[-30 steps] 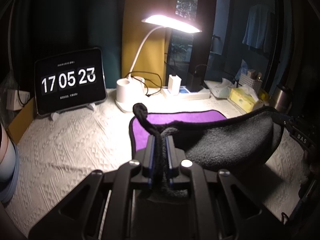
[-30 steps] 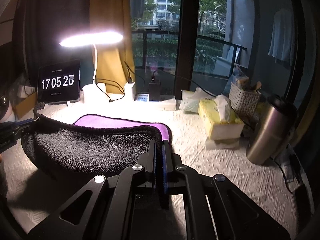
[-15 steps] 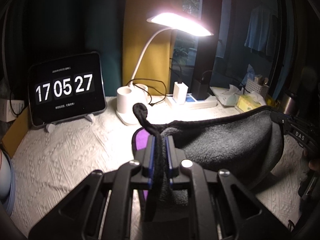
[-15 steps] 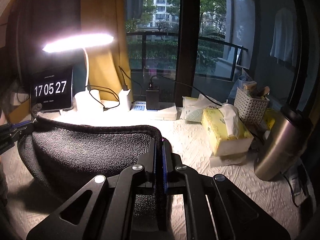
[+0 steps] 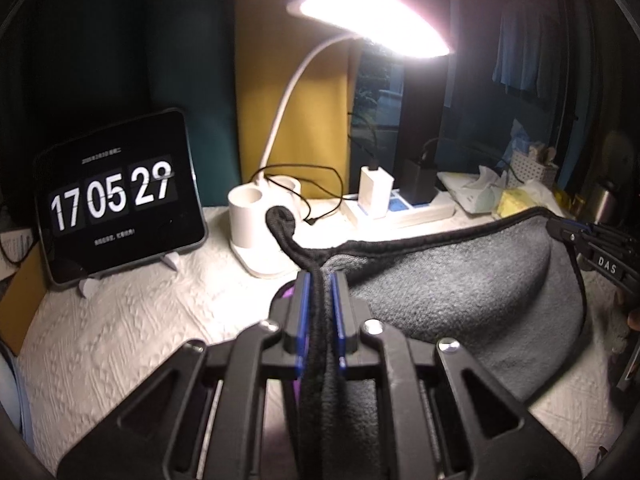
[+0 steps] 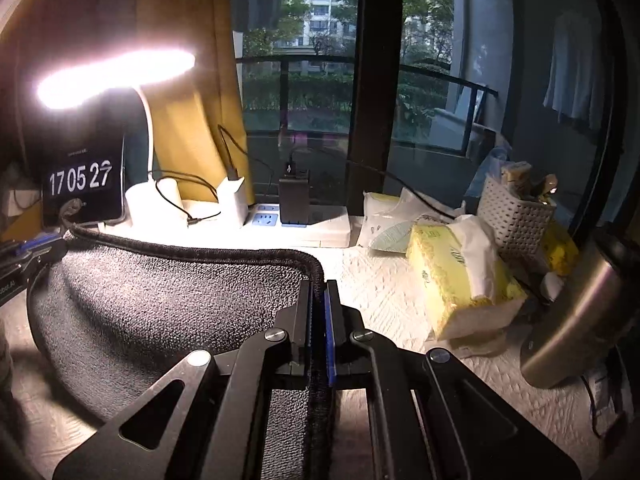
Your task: Fold towel
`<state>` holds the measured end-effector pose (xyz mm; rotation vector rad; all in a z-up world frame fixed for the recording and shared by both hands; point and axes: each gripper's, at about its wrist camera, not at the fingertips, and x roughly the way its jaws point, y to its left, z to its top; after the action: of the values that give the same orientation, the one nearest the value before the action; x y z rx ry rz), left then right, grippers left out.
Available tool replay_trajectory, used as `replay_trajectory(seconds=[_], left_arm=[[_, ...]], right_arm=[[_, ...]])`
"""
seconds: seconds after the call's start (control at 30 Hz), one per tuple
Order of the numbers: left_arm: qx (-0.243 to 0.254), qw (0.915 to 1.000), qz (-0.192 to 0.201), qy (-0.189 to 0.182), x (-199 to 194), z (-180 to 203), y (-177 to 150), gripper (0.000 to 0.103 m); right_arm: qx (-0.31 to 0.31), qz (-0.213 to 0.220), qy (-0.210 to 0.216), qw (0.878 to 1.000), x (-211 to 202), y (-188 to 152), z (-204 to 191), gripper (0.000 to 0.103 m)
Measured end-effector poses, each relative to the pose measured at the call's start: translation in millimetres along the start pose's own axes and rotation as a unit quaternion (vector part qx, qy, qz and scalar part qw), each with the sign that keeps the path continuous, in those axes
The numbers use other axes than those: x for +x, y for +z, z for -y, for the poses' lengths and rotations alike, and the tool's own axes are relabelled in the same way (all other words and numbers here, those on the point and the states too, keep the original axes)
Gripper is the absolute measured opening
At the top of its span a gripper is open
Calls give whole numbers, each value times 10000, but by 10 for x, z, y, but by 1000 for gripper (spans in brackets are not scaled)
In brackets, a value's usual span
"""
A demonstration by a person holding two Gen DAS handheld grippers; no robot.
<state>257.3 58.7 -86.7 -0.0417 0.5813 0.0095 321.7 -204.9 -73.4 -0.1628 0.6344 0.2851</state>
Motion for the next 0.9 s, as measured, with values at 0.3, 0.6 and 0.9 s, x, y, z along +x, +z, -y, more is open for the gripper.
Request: replay_trajectory(seconds=[0.3, 0.6, 0.9], left_arm=[[-143, 9994, -314, 94, 470, -28, -49, 11], [-194, 9969, -744, 182, 819, -54, -68, 11], [-174, 9922, -1205, 255, 1091, -53, -44, 15]], right_arm=[[-172, -281, -39, 9994, 462, -21, -10, 6], [-200, -612, -66, 9979, 840, -80, -19, 6], [-152, -928, -112, 9955, 1016, -89, 0, 6]])
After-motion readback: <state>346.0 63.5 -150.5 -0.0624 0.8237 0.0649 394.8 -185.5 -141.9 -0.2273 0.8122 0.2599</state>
